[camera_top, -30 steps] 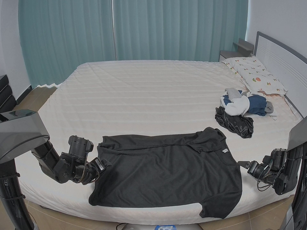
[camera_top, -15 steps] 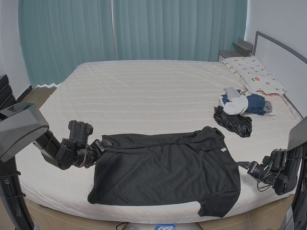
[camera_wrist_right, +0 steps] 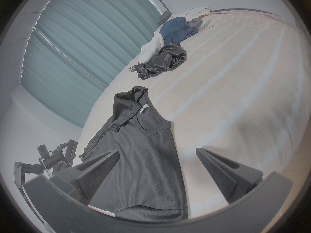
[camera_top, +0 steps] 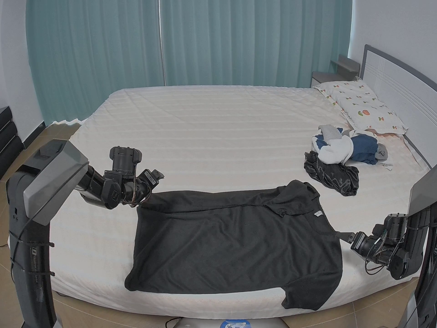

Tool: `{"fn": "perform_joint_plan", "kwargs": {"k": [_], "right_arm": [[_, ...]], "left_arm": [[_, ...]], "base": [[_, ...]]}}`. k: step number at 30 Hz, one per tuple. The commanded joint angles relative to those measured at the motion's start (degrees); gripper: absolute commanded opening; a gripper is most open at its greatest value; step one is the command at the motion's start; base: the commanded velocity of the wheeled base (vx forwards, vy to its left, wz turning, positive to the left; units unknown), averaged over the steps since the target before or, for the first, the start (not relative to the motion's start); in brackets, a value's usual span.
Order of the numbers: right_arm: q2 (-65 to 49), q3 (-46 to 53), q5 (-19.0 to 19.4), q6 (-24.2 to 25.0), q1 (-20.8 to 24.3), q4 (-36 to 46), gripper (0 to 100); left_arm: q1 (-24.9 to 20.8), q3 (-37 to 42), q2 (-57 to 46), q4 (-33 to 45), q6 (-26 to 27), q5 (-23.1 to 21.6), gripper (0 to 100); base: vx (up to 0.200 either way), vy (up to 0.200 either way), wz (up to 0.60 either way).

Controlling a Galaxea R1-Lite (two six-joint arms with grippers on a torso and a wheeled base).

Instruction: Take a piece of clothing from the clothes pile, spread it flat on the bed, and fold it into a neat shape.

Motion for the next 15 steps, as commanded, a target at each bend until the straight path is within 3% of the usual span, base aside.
{"fn": "perform_joint_plan", "kwargs": {"k": [1, 7, 15], "right_arm": [[0.1, 0.0, -0.1, 0.0, 0.2, -0.6, 100], [-0.2, -0.3, -0.1, 0.0, 0.5, -0.6, 100], [0.0, -0.3, -0.1, 0.0, 0.9, -0.6, 100]], "left_arm": [[0.8, -4.9, 7.2, 1.5, 0.8, 0.8, 100], [1.9, -9.2, 11.7, -3.2, 0.6, 3.1, 100], [2.3, -14.3, 15.5, -2.8, 0.7, 3.2, 100]], "base": [[0.000, 0.000, 0.00], [0.000, 0.000, 0.00], [0.000, 0.000, 0.00]]}}
